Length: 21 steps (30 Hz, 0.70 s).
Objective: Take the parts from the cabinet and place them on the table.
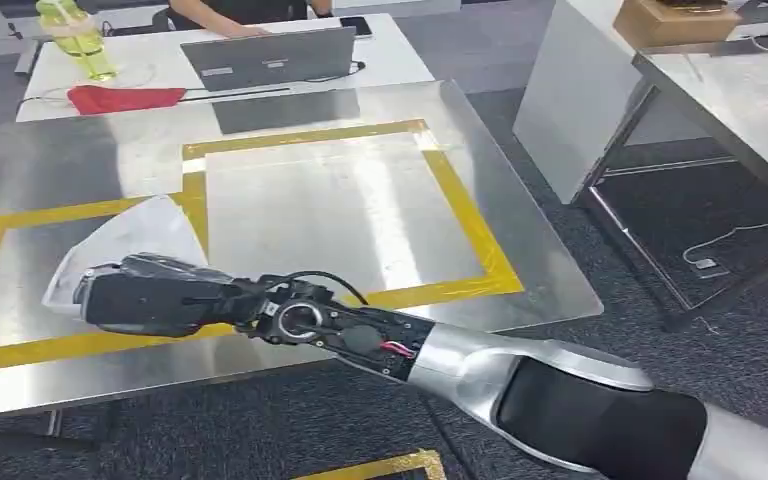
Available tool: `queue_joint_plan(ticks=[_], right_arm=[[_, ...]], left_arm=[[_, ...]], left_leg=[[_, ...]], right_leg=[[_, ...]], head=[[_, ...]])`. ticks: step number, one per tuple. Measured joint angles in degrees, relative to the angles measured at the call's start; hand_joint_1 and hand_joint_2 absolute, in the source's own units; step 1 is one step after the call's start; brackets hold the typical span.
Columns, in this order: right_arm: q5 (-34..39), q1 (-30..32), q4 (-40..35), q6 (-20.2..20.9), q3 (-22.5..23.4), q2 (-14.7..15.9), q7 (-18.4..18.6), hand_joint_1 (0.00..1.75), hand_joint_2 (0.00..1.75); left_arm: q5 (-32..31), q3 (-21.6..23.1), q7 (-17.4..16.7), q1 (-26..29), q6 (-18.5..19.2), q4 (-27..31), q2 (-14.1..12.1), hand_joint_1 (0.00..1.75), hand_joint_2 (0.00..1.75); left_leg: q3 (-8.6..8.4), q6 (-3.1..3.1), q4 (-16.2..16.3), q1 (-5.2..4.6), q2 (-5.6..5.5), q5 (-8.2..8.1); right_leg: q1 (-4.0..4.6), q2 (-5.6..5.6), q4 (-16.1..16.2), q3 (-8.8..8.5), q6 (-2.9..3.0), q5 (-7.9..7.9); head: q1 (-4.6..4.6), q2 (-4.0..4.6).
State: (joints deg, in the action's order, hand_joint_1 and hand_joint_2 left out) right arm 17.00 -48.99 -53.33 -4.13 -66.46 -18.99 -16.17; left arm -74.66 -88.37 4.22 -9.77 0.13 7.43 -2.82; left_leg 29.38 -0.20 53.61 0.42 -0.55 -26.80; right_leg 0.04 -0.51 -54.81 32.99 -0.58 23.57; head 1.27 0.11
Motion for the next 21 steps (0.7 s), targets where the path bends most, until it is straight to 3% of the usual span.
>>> queue_joint_plan(ticks=[14,21], right_arm=[[-2.2,-2.2,4.8,-5.3,-9.4,-0.7,3.6,1.75,1.75],[-13.9,-1.5,5.3,-9.2,-12.4,-0.9,7.7,1.75,1.75]], left_arm=[[-1.7,0.0,1.2,0.0,0.7,0.0,0.3,0.00,1.75],[-2.4,0.0,1.2,0.0,0.7,0.0,0.4,0.00,1.75]], left_leg=[[-0.04,0.00,0.0,-0.04,0.00,0.00],[-0.05,0.00,0.0,-0.04,0.01,0.00]], right_leg=[[-0.02,0.00,0.0,-0.03,0.00,-0.01],[-0.02,-0.01,0.0,-0.03,0.00,-0.01]], head=[[0.00,0.00],[0.00,0.00]])
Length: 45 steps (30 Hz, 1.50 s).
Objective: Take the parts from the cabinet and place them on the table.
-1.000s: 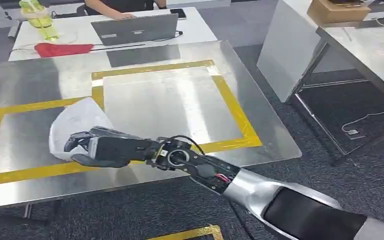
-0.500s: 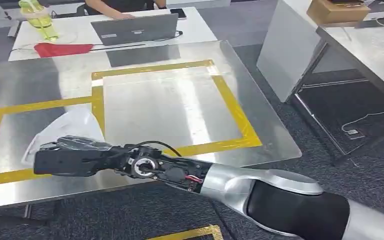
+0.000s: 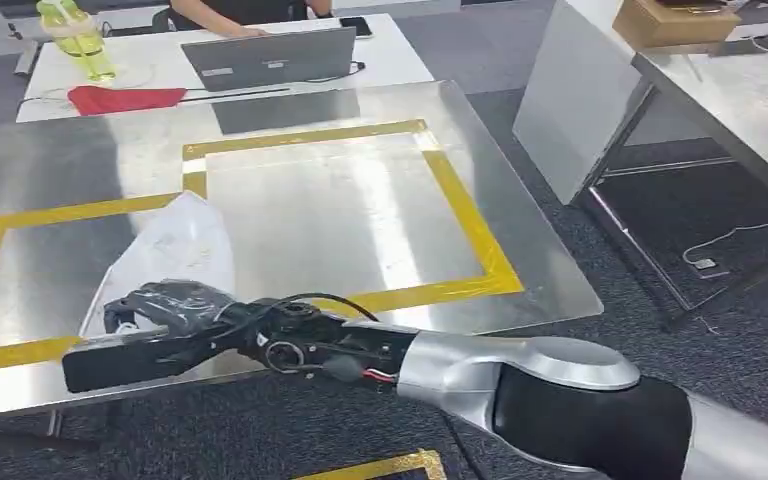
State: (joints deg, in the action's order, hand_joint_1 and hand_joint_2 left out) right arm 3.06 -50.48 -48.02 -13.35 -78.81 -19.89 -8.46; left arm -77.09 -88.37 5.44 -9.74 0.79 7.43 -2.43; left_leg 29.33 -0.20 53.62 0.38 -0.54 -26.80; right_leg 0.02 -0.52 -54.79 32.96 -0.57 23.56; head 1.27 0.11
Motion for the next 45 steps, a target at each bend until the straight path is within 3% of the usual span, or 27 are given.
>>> queue_joint_plan(ticks=[6,8,10,13,15,17,25,29,30,31,32,33,34,35,36,37,39,40,41,44,45], right_arm=[[2.7,1.4,0.6,0.1,-1.1,0.0,-1.2,1.75,1.75],[6.9,1.4,0.9,1.5,-1.2,0.0,-3.0,1.75,1.75],[17.8,1.3,1.2,5.5,-0.8,0.0,-7.6,1.75,1.75],[36.5,0.8,2.0,14.5,0.6,0.0,-17.9,1.75,1.75],[41.4,-0.4,2.3,17.9,1.6,0.0,-22.2,1.75,1.75],[41.7,-1.7,2.7,19.3,2.8,0.0,-23.8,1.75,1.75],[40.0,-2.6,3.5,19.8,5.1,0.0,-24.0,1.75,1.75],[38.7,-2.6,3.8,19.8,5.7,-0.2,-23.5,1.75,1.75],[38.1,-2.6,3.7,19.8,5.8,-0.3,-23.4,1.75,1.75],[37.8,-2.6,3.7,19.8,5.8,-0.4,-23.2,1.75,1.75],[37.7,-2.6,3.7,19.8,5.8,-0.4,-23.2,1.75,1.75],[37.5,-2.6,3.7,19.8,5.8,-0.4,-23.1,1.75,1.75],[37.4,-2.4,3.8,19.8,5.8,-0.4,-23.0,1.75,1.75],[37.2,-2.2,3.8,19.8,5.8,-0.4,-22.9,1.75,1.75],[37.2,-2.1,3.9,19.8,5.8,-0.4,-22.9,1.75,1.75],[37.2,-2.0,4.0,19.8,5.8,-0.4,-22.9,1.75,1.75],[37.2,-2.1,4.0,19.8,5.9,-0.4,-23.0,1.75,1.75],[37.2,-2.1,4.0,19.8,5.9,-0.4,-23.0,1.75,1.75],[37.3,-2.2,4.1,19.8,5.9,-0.4,-23.0,1.75,1.75],[37.2,-2.1,4.2,19.8,6.0,-0.4,-23.0,1.75,1.75],[37.2,-2.2,4.2,19.8,6.1,-0.5,-23.0,1.75,1.75]], left_arm=[[-0.5,0.0,0.1,0.0,0.0,0.0,0.0,0.00,1.75],[-0.9,0.0,0.1,0.0,-0.1,0.0,0.0,0.00,1.75],[-1.2,0.0,0.0,0.0,-0.2,0.0,0.0,0.00,1.75],[-1.4,0.0,-0.2,0.0,-0.2,0.0,0.0,0.00,1.75],[-1.4,0.0,-0.4,0.1,-0.2,0.0,0.0,0.00,1.75],[-1.2,0.0,-0.5,0.1,-0.2,0.0,0.0,0.00,1.75],[-1.2,0.0,-0.8,0.1,-0.2,0.0,0.0,0.00,1.75],[-0.9,0.0,-1.1,0.1,-0.3,0.0,-0.1,0.00,1.75],[-0.8,0.0,-1.2,0.1,-0.3,0.0,0.0,0.00,1.75],[-0.6,0.0,-1.2,0.1,-0.4,0.0,0.0,0.00,1.75],[-0.6,0.0,-1.3,0.0,-0.6,0.0,0.0,0.00,1.75],[-0.5,0.0,-1.4,0.0,-0.7,0.0,0.0,0.00,1.75],[-0.4,0.0,-1.4,0.1,-0.7,0.0,0.0,0.00,1.75],[-0.4,0.0,-1.6,0.1,-0.8,0.0,0.0,0.00,1.75],[-0.4,0.0,-1.9,0.2,-0.8,0.0,0.0,0.00,1.75],[-0.3,0.0,-2.0,0.2,-0.8,0.0,0.0,0.00,1.75],[-0.2,0.0,-2.0,0.2,-0.9,0.0,0.0,0.00,1.75],[-0.2,0.0,-2.0,0.3,-0.9,0.0,0.0,0.00,1.75],[-0.2,0.0,-2.0,0.0,-1.0,0.0,0.0,0.00,1.75],[0.0,0.0,-2.0,0.1,-1.0,0.0,0.0,0.00,1.75],[0.0,0.0,-2.1,0.2,-1.1,0.0,-0.1,0.00,1.75]], left_leg=[[-0.01,0.00,0.0,0.00,0.00,0.00],[-0.03,0.00,0.0,0.00,0.00,0.00],[-0.04,0.00,0.0,0.00,0.01,0.00],[-0.04,-0.01,0.0,0.00,0.01,0.01],[-0.04,-0.01,0.0,0.00,0.01,0.01],[-0.04,0.00,0.1,-0.05,0.01,0.00],[0.11,0.14,0.5,-0.24,0.01,-0.07],[0.35,0.75,0.5,-0.34,-0.03,0.02],[-0.09,1.23,-0.2,0.28,-0.06,0.44],[-0.35,1.36,-0.6,0.32,-0.10,0.60],[-0.38,1.53,-0.7,0.36,-0.09,0.70],[-0.38,1.56,-0.7,0.37,-0.14,0.71],[-0.38,1.56,-0.7,0.37,-0.35,0.70],[-0.38,1.54,-0.7,0.39,-0.60,0.68],[-0.43,1.47,-0.6,0.44,-0.97,0.63],[-0.57,1.26,-0.6,0.51,-1.35,0.49],[-1.19,0.76,-0.5,0.63,-2.24,0.06],[-1.18,0.45,-0.4,0.79,-2.58,-0.25],[-0.78,0.12,-0.1,0.47,-2.86,-0.37],[-0.21,-1.02,-0.5,1.19,-3.66,-0.12],[-0.51,-1.40,-0.7,1.11,-3.90,-0.22]], right_leg=[[0.00,-0.01,0.0,0.00,0.00,0.00],[0.00,-0.01,0.0,-0.01,0.00,0.00],[0.00,-0.02,0.0,-0.01,0.01,-0.01],[0.00,-0.03,0.0,-0.01,0.03,-0.03],[0.00,-0.02,0.0,-0.02,0.03,-0.03],[-0.04,-0.02,0.0,-0.04,-0.01,-0.06],[-0.24,-0.02,0.0,-0.08,-0.26,-0.17],[-0.36,0.06,0.3,-0.18,-0.79,-0.45],[-0.18,0.06,0.2,0.04,-1.07,-0.21],[-0.29,0.13,-1.1,0.37,-1.25,0.79],[-0.35,0.13,-4.8,2.05,-1.40,3.02],[-0.44,0.14,-8.8,3.86,-1.47,4.91],[-0.50,0.13,-15.0,6.78,-1.59,7.29],[-0.57,0.13,-18.5,8.53,-1.67,8.11],[-0.63,0.15,-19.3,9.20,-1.70,7.60],[-0.66,0.14,-17.1,8.37,-1.67,5.60],[-0.71,-0.34,-7.0,3.72,-1.31,-0.27],[-0.78,-1.97,-2.3,1.96,-1.10,-2.04],[-0.76,-2.73,-1.6,1.00,-0.99,-1.10],[-0.26,-1.89,-0.6,0.92,-0.27,-0.40],[-0.54,-1.51,0.3,0.28,0.19,-0.57]], head=[[0.00,0.00],[-0.02,0.00],[0.00,0.00],[-0.02,0.00],[-0.02,0.00],[-0.02,0.00],[-0.09,0.00],[-0.09,0.00],[-0.13,0.00],[-0.07,0.00],[0.33,0.00],[0.48,0.00],[0.55,0.00],[0.68,0.00],[0.83,0.00],[0.87,0.00],[1.07,0.00],[1.22,0.00],[0.72,0.00],[0.85,0.00],[0.90,0.00]])
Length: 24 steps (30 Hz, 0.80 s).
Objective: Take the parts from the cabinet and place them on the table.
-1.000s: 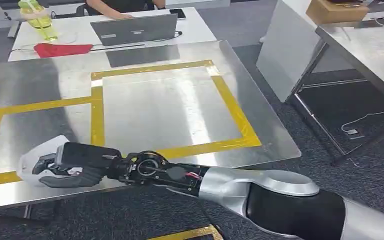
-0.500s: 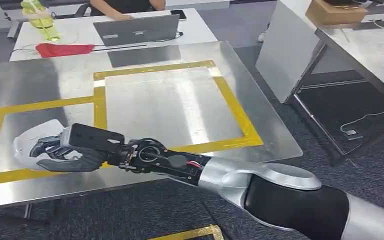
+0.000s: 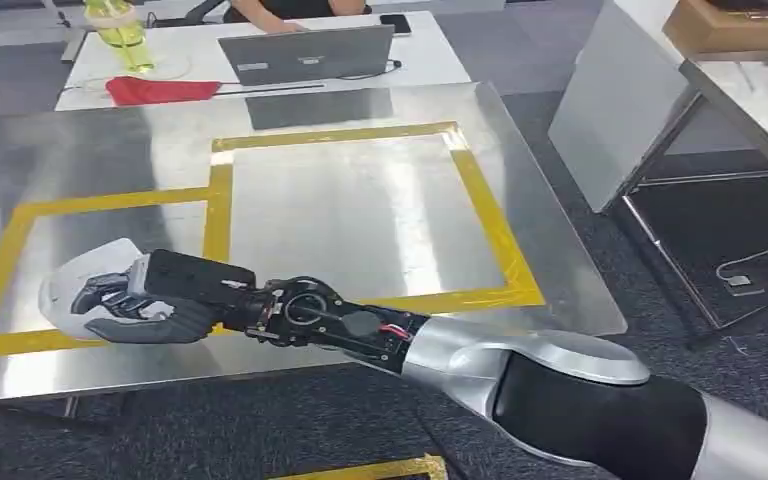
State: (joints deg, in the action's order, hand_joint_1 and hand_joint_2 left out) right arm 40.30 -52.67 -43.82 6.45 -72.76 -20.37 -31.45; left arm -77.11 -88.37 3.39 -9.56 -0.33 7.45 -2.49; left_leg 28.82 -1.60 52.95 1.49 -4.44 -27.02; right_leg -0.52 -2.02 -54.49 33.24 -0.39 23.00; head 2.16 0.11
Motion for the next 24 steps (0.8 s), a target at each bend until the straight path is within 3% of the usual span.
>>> queue_joint_plan(ticks=[1,2,4,5,6,7,8,9,10,11,12,13,15,16,17,19,20,21,22,24], right_arm=[[0.0,0.0,0.0,0.0,0.1,-0.1,0.0,1.75,1.75],[0.0,-0.3,0.0,0.0,0.2,-0.1,0.0,1.75,1.75],[-0.2,-0.4,0.1,0.0,0.3,-0.1,0.1,1.75,1.75],[-0.2,-0.3,0.2,0.0,0.3,-0.1,0.1,1.75,1.75],[-0.2,-0.2,0.2,0.0,0.2,-0.1,0.1,1.75,1.75],[-0.2,-0.2,0.2,0.1,0.2,-0.1,0.1,1.75,1.75],[-0.2,-0.2,0.2,0.1,0.2,-0.2,0.2,1.75,1.75],[-0.2,-0.3,0.2,0.1,0.2,-0.2,0.2,1.75,1.75],[-0.2,-0.3,0.2,0.1,0.2,-0.2,0.2,1.75,1.75],[-0.2,-0.4,0.2,0.1,0.2,-0.2,0.2,1.75,1.75],[-0.1,-0.5,0.2,0.1,0.3,-0.2,0.3,1.75,1.75],[-0.1,-0.5,0.2,0.1,0.3,-0.2,0.3,1.75,1.75],[-0.1,-0.5,0.2,0.1,0.3,-0.2,0.3,1.75,1.75],[-0.1,-0.5,0.2,0.1,0.3,-0.2,0.2,1.75,1.75],[-0.1,-0.5,0.2,0.1,0.3,-0.2,0.2,1.75,1.75],[-0.1,-0.5,0.1,0.1,0.3,-0.2,0.2,1.75,1.75],[-0.1,-0.3,0.2,0.1,0.3,-0.2,0.2,1.75,1.75],[-0.1,-0.3,0.2,0.1,0.3,-0.2,0.2,1.75,1.75],[-0.1,-0.3,0.2,0.1,0.3,-0.2,0.2,1.75,1.75],[-0.1,-0.3,0.2,0.1,0.3,-0.2,0.2,1.75,1.75]], left_arm=[[0.0,0.0,0.0,0.1,0.0,0.0,0.1,0.00,1.75],[0.1,0.0,0.0,0.0,0.0,0.0,0.2,0.00,1.75],[0.2,0.0,0.0,-0.2,0.0,0.0,0.0,0.00,1.75],[0.2,0.0,0.0,-0.2,0.0,0.0,0.0,0.00,1.75],[0.3,0.0,0.0,-0.1,0.0,0.0,0.0,0.00,1.75],[0.3,0.0,0.0,0.0,0.0,0.0,-0.1,0.00,1.75],[0.3,0.0,-0.2,0.0,0.0,0.0,-0.1,0.00,1.75],[0.3,0.0,-0.2,0.0,-0.1,0.0,-0.2,0.00,1.75],[0.4,0.0,-0.2,-0.1,-0.1,0.0,-0.2,0.00,1.75],[0.4,0.0,-0.2,-0.2,-0.1,0.0,0.1,0.00,1.75],[0.5,0.0,-0.2,-0.2,-0.1,0.0,-0.1,0.00,1.75],[0.5,0.0,-0.2,-0.2,-0.1,0.0,-0.1,0.00,1.75],[0.5,0.0,-0.2,-0.1,-0.1,0.0,-0.1,0.00,1.75],[0.5,0.0,-0.2,-0.1,-0.1,0.0,-0.1,0.00,1.75],[0.5,0.0,-0.2,-0.1,-0.1,0.0,-0.1,0.00,1.75],[0.5,0.0,-0.2,-0.2,-0.1,0.0,-0.1,0.00,1.75],[0.5,0.0,-0.2,-0.2,-0.1,0.0,-0.1,0.00,1.75],[0.5,0.0,-0.2,-0.1,-0.1,0.0,-0.1,0.00,1.75],[0.5,0.0,-0.2,-0.1,-0.1,0.0,-0.1,0.00,1.75],[0.5,0.0,-0.2,-0.1,-0.1,0.0,-0.1,0.00,1.75]], left_leg=[[0.13,-0.20,0.9,0.05,1.73,-0.51],[1.60,-0.52,3.8,-0.08,3.09,-1.81],[7.51,-1.04,14.0,0.00,3.72,-5.72],[10.09,-1.22,17.9,0.00,3.80,-6.72],[11.62,-1.35,19.6,0.04,3.89,-6.41],[11.43,-1.44,18.0,0.17,3.99,-4.53],[9.93,-1.57,13.9,0.35,4.20,-1.64],[7.43,-1.70,8.2,0.48,4.84,1.57],[5.05,-1.89,3.1,0.58,6.19,3.92],[4.47,-1.85,1.6,0.02,7.32,3.16],[4.68,-0.73,1.4,0.05,6.04,3.45],[4.80,-0.32,1.6,0.04,5.86,3.26],[4.84,0.57,1.8,-0.12,5.02,3.15],[4.65,1.02,1.7,-0.01,4.79,3.21],[4.64,1.41,1.7,-0.04,4.56,3.24],[4.65,1.77,1.7,-0.17,3.91,3.23],[4.64,1.90,1.7,-0.34,3.57,3.19],[4.61,1.95,1.7,-0.57,3.08,3.17],[4.54,1.99,1.7,-0.75,2.63,3.15],[4.17,2.07,1.7,-1.21,1.51,3.09]], right_leg=[[-0.20,0.48,0.6,-0.58,0.37,-0.10],[-0.22,0.83,0.7,-0.81,0.63,-0.02],[-0.10,1.87,0.7,-0.97,1.06,0.23],[-0.10,2.34,0.7,-0.97,1.20,0.38],[-0.11,2.73,0.7,-1.02,1.21,0.49],[-0.17,3.04,0.7,-1.13,1.10,0.62],[-0.25,3.35,0.6,-1.27,0.94,0.83],[-0.40,3.67,0.4,-1.48,0.65,1.10],[-0.43,3.96,0.1,-1.65,0.23,1.39],[0.20,4.13,-0.1,-1.52,-0.23,1.71],[0.23,4.23,-0.3,-1.44,-0.46,1.86],[0.34,4.44,-0.2,-1.60,-0.56,1.91],[0.00,5.11,-0.3,-1.84,-1.16,2.26],[-0.22,4.58,-1.0,-1.73,-1.50,3.01],[-0.21,3.38,-3.7,-0.63,-1.56,5.05],[-0.04,2.56,-14.3,4.17,-1.66,10.22],[0.04,2.44,-18.9,6.34,-1.61,11.76],[0.10,2.30,-21.3,7.70,-1.39,12.07],[0.16,2.23,-20.4,7.55,-1.05,10.86],[0.60,1.86,-11.4,3.41,0.12,5.42]], head=[[-0.11,0.00],[-0.75,0.00],[-1.40,0.00],[-1.51,0.00],[-1.66,0.00],[-1.70,0.00],[-1.79,0.00],[-1.79,0.00],[-1.84,0.00],[-2.03,0.00],[-2.01,0.00],[-1.38,0.00],[-1.20,0.00],[-1.07,0.00],[-0.83,0.00],[-0.02,0.00],[0.24,0.00],[0.44,0.00],[0.50,0.00],[0.66,0.00]])
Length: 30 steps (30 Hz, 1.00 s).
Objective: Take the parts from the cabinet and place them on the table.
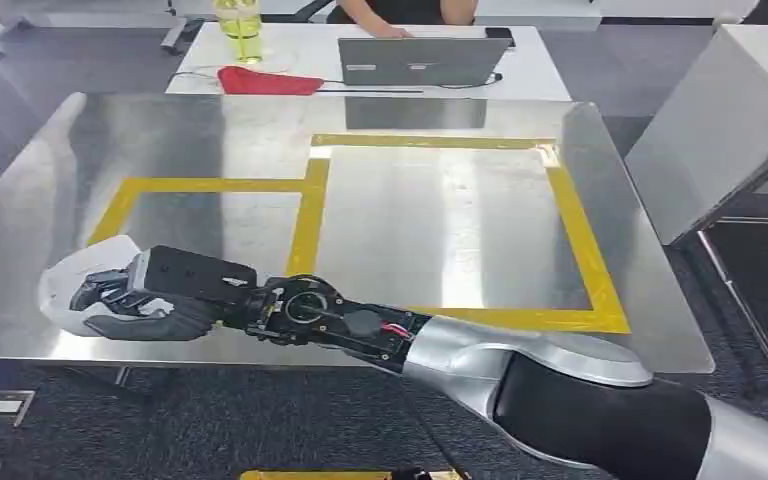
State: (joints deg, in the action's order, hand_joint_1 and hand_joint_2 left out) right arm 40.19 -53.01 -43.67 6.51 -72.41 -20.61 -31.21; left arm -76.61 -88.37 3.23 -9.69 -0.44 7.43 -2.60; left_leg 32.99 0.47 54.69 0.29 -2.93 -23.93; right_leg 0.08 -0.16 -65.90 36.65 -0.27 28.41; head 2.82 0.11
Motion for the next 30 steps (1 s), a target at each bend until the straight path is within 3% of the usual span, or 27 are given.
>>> queue_joint_plan(ticks=[1,2,3,5,6,7,8,9,11,12,13,14,16,17,18,19,22,23,24,26,27,28,29,30], right_arm=[[0.0,0.0,0.0,0.0,0.1,0.0,0.0,1.75,1.75],[0.0,0.0,0.0,0.0,0.1,0.0,0.0,1.75,1.75],[0.0,-0.1,0.0,0.0,0.2,0.0,0.0,1.75,1.75],[0.0,-0.1,0.0,0.0,0.2,0.0,0.0,1.75,1.75],[0.0,-0.1,0.0,0.0,0.2,0.0,0.0,1.75,1.75],[0.0,-0.1,0.0,0.0,0.3,-0.2,0.0,1.75,1.75],[0.0,-0.1,-0.1,0.0,0.3,-0.3,0.0,1.75,1.75],[0.0,-0.3,0.0,0.0,0.3,-0.3,0.0,1.75,1.75],[0.0,-0.1,0.0,0.0,0.2,-0.3,0.0,1.75,1.75],[0.0,0.0,0.0,0.0,0.2,-0.3,0.0,1.75,1.75],[0.0,0.0,0.0,0.0,0.2,-0.3,0.0,1.75,1.75],[0.0,0.0,0.1,0.0,0.2,-0.3,0.1,1.75,1.75],[-0.1,0.0,0.0,-0.1,0.2,-0.3,0.2,1.75,1.75],[-0.1,0.0,0.0,-0.1,0.2,-0.3,0.4,1.75,1.75],[-0.1,-0.1,0.0,-0.2,0.2,-0.3,0.5,1.75,1.75],[-0.1,-0.1,0.0,-0.3,0.2,-0.4,0.7,1.75,1.75],[-0.1,-0.1,0.1,-0.5,0.1,-0.4,0.8,1.75,1.75],[-0.1,-0.1,0.0,-0.5,0.2,-0.4,0.8,1.75,1.75],[-0.3,-0.1,0.1,-1.1,0.2,-0.4,0.9,1.75,1.75],[-2.6,-0.1,0.2,-5.0,0.1,-0.4,1.9,1.75,1.75],[-5.6,0.0,0.4,-9.8,-0.3,-0.4,3.1,1.75,1.75],[-8.1,0.0,0.7,-13.3,-0.5,-0.4,4.3,1.75,1.75],[-10.0,0.0,0.9,-15.6,-0.7,-0.3,5.1,1.75,1.75],[-11.6,0.0,1.0,-17.3,-0.9,-0.3,6.0,1.75,1.75]], left_arm=[[0.0,0.0,0.0,0.0,0.0,0.0,0.0,0.00,1.75],[0.0,0.0,0.0,0.0,0.0,-0.1,0.7,0.00,1.75],[0.0,0.0,0.0,-0.1,0.0,0.0,0.3,0.00,1.75],[0.0,0.0,0.0,0.0,0.0,0.0,0.3,0.00,1.75],[0.0,0.0,0.0,0.1,0.0,0.0,0.3,0.00,1.75],[0.0,0.0,0.0,0.2,0.0,0.0,0.1,0.00,1.75],[0.0,0.0,0.0,0.2,0.0,0.0,0.2,0.00,1.75],[0.0,0.0,0.0,0.0,0.0,0.0,0.2,0.00,1.75],[0.0,0.0,0.0,-0.1,0.0,0.0,0.1,0.00,1.75],[0.0,0.0,0.0,0.0,0.0,0.0,0.1,0.00,1.75],[0.0,0.0,0.0,0.0,0.0,0.0,0.0,0.00,1.75],[0.0,0.0,0.0,0.1,0.0,0.0,0.0,0.00,1.75],[0.0,0.0,0.0,0.1,0.0,0.0,-0.2,0.00,1.75],[0.0,0.0,0.0,0.0,0.0,0.0,-0.3,0.00,1.75],[0.0,0.0,0.0,-0.1,0.0,0.0,-0.1,0.00,1.75],[0.0,0.0,0.0,-0.1,0.0,0.0,-0.2,0.00,1.75],[-0.1,0.0,0.0,0.0,0.0,0.0,-0.2,0.00,1.75],[-0.1,0.0,0.0,0.0,0.0,0.0,-0.2,0.00,1.75],[-0.1,0.0,0.0,0.0,0.0,0.0,-0.2,0.00,1.75],[0.1,0.0,0.0,0.0,0.0,0.0,-0.2,0.00,1.75],[0.5,0.0,0.0,0.0,-0.1,0.0,-0.2,0.00,1.75],[0.5,0.0,0.0,0.0,-0.1,0.0,-0.2,0.00,1.75],[0.7,0.0,0.0,0.1,-0.1,0.0,-0.2,0.00,1.75],[0.7,0.0,0.0,0.1,-0.1,0.0,-0.2,0.00,1.75]], left_leg=[[-0.25,0.05,0.0,-0.09,-0.53,-0.05],[-0.13,0.01,-0.1,0.17,-0.74,-0.06],[0.13,-0.22,0.0,0.01,-1.20,0.05],[0.31,-0.77,-0.3,0.60,-1.78,0.19],[0.24,-1.10,-0.6,0.56,-2.11,0.35],[0.30,-1.26,-0.3,0.33,-1.62,0.02],[0.81,-1.67,1.1,0.09,0.45,-0.93],[2.43,-1.97,4.6,0.23,1.64,-3.05],[7.66,-2.77,15.0,0.63,2.28,-7.49],[9.32,-3.08,18.1,0.75,2.40,-8.27],[9.59,-3.29,18.2,0.99,2.48,-7.56],[8.34,-3.43,15.6,1.21,2.59,-5.74],[3.04,-3.77,5.4,1.58,3.31,-0.86],[0.22,-4.01,-0.3,1.69,4.52,0.33],[0.40,-3.41,0.6,1.26,4.36,-0.16],[0.48,-2.39,0.0,1.18,3.89,0.13],[0.61,-1.24,0.3,1.01,3.15,-0.05],[0.50,-0.87,0.1,1.16,3.06,0.04],[0.48,-0.55,0.1,1.15,2.96,0.03],[0.50,-0.27,0.1,0.98,2.68,0.03],[0.50,-0.14,0.2,0.77,2.44,0.00],[0.49,-0.11,0.2,0.60,2.23,-0.02],[0.48,-0.09,0.2,0.45,2.00,-0.03],[0.43,-0.08,0.2,0.32,1.73,-0.03]], right_leg=[[0.28,-1.02,6.1,-2.81,0.91,-3.02],[0.47,-3.30,9.5,-4.36,2.12,-3.49],[0.46,-3.05,10.7,-4.47,1.90,-3.70],[0.85,-2.59,10.8,-4.65,1.80,-3.61],[0.80,-2.31,11.2,-4.80,1.82,-3.73],[-0.24,-1.64,12.4,-5.51,1.58,-4.33],[-0.11,-1.36,12.8,-5.86,1.59,-4.43],[-0.12,-0.87,12.9,-5.97,1.71,-4.47],[-0.08,0.24,12.8,-5.95,1.76,-4.33],[-0.10,0.69,12.8,-5.87,1.71,-4.26],[-0.14,1.10,12.7,-5.88,1.64,-4.21],[-0.22,1.44,12.6,-5.92,1.48,-4.06],[-0.46,2.04,12.2,-6.03,0.98,-3.59],[-0.49,2.39,11.6,-6.03,0.50,-3.17],[-0.04,2.56,11.6,-5.79,0.06,-2.98],[0.00,2.57,11.1,-5.64,-0.17,-2.81],[-0.07,3.09,11.1,-5.97,-0.93,-2.53],[-0.28,2.48,10.6,-5.86,-1.24,-1.90],[-0.46,1.28,7.7,-4.73,-1.37,0.23],[-0.42,0.66,-1.1,-0.73,-1.48,4.56],[-0.42,0.54,-7.2,2.14,-1.49,6.81],[-0.41,0.48,-9.9,3.61,-1.37,7.35],[-0.39,0.43,-9.8,3.79,-1.14,6.59],[-0.23,0.40,-7.2,2.78,-0.79,4.61]], head=[[0.17,0.00],[-0.25,0.00],[-0.81,0.00],[0.15,0.00],[0.20,0.00],[0.11,0.00],[-0.18,0.00],[-0.94,0.00],[-1.59,0.00],[-1.66,0.00],[-1.90,0.00],[-2.01,0.00],[-2.10,0.00],[-2.16,0.00],[-2.32,0.00],[-2.05,0.00],[-1.49,0.00],[-1.35,0.00],[-0.99,0.00],[-0.26,0.00],[-0.07,0.00],[0.11,0.00],[0.21,0.00],[0.37,0.00]])
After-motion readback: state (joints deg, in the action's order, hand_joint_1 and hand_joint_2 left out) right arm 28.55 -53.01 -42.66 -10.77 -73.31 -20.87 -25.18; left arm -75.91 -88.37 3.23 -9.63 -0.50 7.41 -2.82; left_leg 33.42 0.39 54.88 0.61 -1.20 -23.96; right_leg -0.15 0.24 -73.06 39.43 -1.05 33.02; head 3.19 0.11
